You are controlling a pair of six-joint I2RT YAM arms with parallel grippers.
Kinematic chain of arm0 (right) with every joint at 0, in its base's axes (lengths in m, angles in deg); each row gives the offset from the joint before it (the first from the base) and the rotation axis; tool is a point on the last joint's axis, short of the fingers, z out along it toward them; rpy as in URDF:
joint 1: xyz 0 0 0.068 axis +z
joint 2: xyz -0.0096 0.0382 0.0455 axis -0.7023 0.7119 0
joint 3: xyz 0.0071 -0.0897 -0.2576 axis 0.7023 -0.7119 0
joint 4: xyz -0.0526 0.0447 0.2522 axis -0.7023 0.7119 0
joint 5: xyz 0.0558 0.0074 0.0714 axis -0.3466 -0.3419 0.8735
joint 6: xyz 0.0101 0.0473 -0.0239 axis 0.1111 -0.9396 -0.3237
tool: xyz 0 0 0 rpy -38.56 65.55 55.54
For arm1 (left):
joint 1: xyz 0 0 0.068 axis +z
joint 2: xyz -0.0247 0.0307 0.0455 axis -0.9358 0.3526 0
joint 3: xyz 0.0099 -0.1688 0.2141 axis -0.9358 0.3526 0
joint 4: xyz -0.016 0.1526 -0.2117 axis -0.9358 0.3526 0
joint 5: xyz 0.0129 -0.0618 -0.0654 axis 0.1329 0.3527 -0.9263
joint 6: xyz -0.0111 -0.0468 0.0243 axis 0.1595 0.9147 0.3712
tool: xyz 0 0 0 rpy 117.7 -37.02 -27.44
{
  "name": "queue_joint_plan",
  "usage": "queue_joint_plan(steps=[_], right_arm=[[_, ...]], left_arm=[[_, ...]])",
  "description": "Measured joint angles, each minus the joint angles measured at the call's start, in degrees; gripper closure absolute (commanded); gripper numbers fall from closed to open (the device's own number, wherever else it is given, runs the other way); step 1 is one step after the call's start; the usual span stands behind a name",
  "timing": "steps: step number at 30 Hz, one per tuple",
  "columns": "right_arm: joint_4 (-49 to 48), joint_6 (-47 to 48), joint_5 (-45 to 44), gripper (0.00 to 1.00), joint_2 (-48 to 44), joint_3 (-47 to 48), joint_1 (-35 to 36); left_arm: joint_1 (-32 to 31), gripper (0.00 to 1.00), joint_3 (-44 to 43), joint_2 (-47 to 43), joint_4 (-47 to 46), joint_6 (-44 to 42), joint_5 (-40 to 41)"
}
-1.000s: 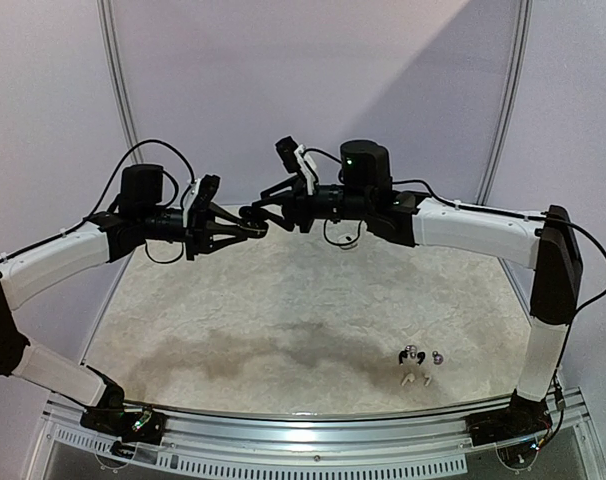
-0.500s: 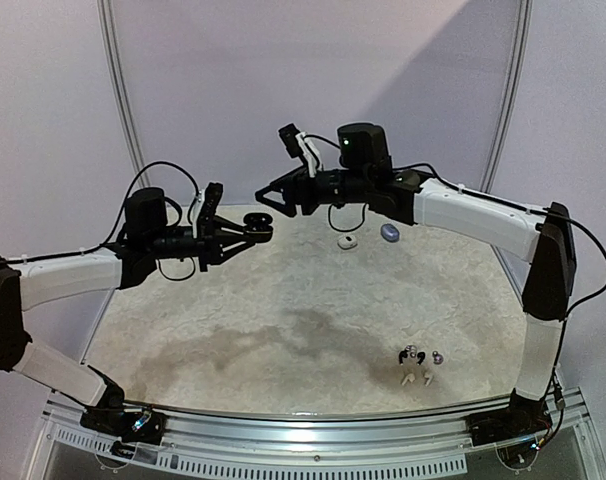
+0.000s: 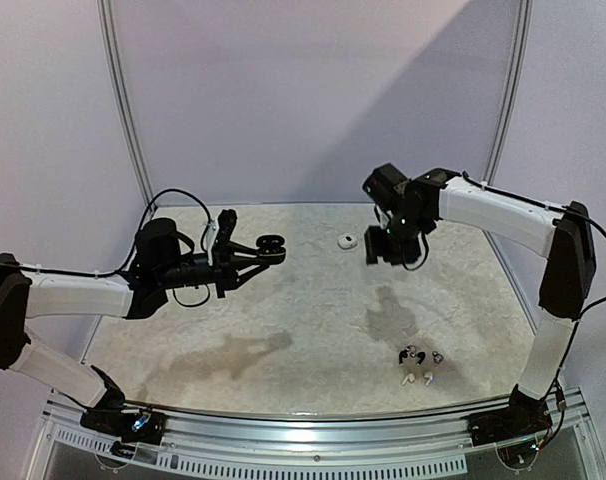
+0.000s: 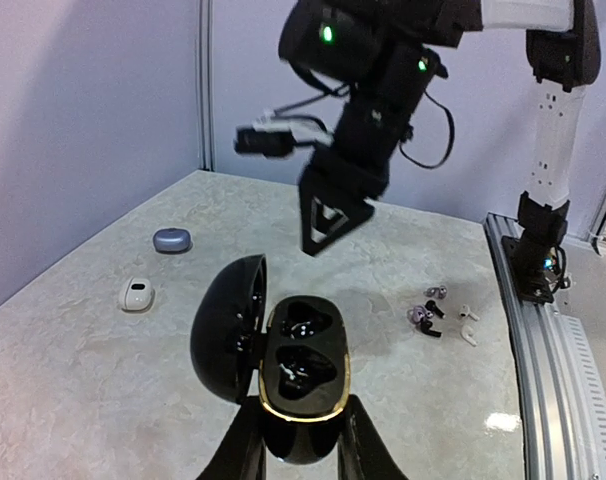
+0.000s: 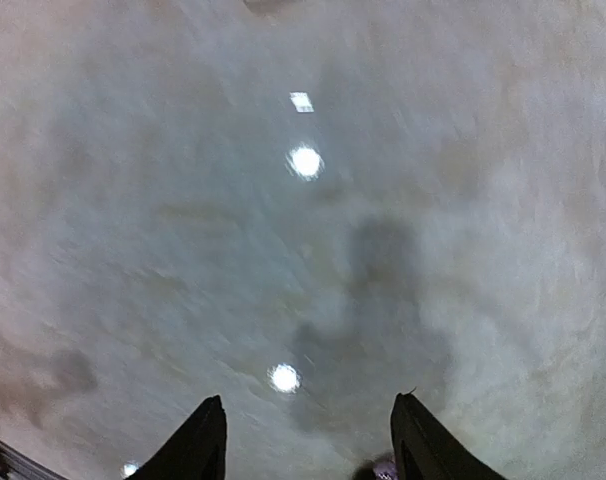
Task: Insert the wireless bluetooth earbuds into the charging case
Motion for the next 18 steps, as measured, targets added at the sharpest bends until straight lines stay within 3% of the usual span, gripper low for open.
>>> queue_joint_plan(steps=[4, 18], right_arm=[[7.0, -4.7, -1.0, 0.62, -0.3, -10.4, 0.2], [5.7, -10.6, 3.6, 0.71, -6.0, -29.9, 0.2]], left_arm=[[-1.6, 1.00, 0.9, -0.2, -0.7, -0.3, 2.0], [-5.6, 1.00, 2.1, -1.6, -1.3, -2.5, 4.0]])
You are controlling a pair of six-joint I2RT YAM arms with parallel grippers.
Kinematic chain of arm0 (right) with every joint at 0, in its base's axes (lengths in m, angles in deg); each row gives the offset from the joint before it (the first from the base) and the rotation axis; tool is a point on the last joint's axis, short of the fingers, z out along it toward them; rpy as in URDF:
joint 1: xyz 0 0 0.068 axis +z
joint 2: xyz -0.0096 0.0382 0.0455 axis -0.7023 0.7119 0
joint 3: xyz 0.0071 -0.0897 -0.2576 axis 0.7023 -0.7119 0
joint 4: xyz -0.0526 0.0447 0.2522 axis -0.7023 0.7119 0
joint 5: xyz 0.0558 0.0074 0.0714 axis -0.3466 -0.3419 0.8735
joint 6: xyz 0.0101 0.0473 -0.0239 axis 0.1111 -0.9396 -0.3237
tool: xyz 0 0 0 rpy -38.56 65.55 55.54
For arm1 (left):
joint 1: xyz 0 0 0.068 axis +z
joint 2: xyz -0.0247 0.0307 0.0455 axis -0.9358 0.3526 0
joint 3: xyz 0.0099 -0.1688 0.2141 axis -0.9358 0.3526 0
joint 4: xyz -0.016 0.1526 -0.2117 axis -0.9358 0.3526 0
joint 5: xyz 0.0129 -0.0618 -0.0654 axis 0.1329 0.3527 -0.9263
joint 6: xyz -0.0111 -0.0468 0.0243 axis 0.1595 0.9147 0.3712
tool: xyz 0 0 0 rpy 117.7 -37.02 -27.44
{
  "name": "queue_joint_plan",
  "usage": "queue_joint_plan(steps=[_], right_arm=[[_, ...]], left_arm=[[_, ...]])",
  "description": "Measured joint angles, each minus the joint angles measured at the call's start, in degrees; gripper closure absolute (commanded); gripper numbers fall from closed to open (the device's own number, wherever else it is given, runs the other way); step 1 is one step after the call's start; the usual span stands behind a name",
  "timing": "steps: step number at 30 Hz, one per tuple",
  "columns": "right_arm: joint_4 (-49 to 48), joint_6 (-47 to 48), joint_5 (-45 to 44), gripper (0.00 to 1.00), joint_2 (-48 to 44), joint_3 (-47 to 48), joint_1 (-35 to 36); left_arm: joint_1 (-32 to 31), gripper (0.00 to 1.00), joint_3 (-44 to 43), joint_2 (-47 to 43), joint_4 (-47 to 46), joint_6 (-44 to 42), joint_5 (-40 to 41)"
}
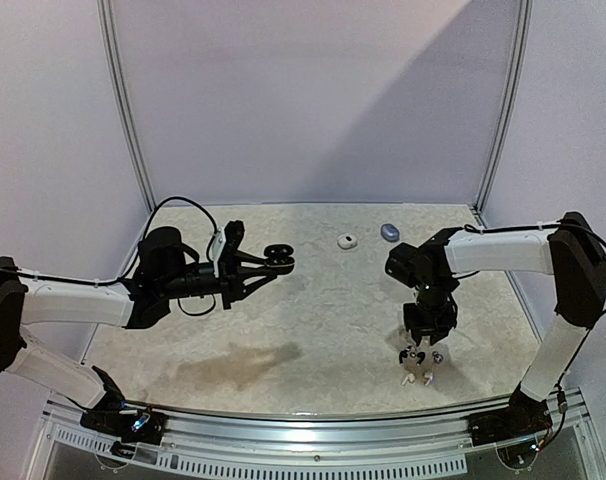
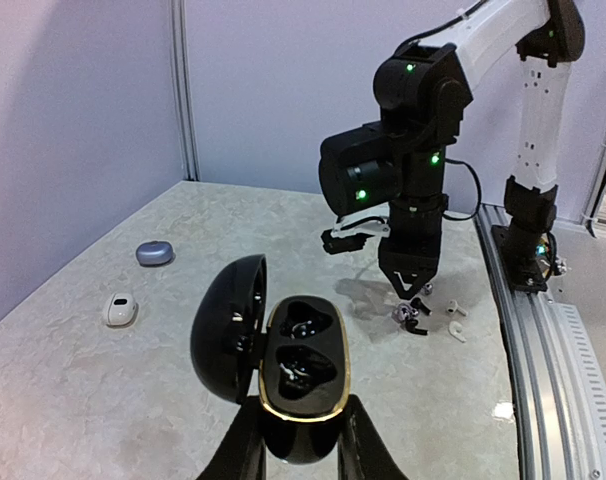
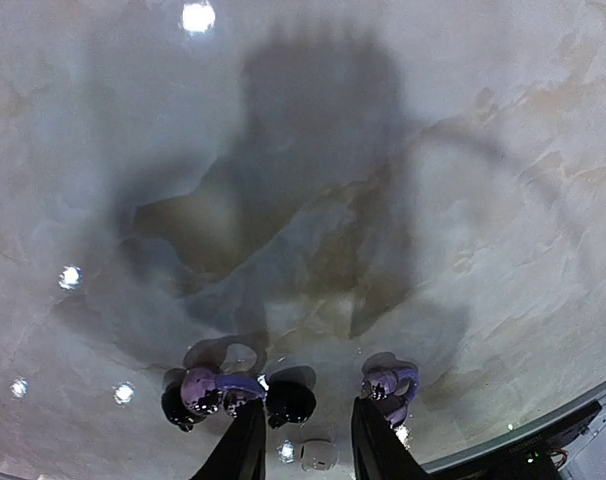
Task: Insert the wireless bluetooth earbuds into the charging case
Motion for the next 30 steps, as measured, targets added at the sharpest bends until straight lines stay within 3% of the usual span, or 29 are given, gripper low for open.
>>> queue_joint_plan(steps=[9, 30], right_arm=[[-4.4, -0.7, 1.9, 0.78, -0.4, -3.8, 0.0], [-5.6, -0.5, 5.1, 0.76, -0.5, -5.7, 0.0]], left_arm=[[-0.2, 1.00, 0.1, -0.5, 0.2, -1.4, 0.8], [-0.3, 1.00, 0.1, -0.5, 0.6, -3.0, 1.0]])
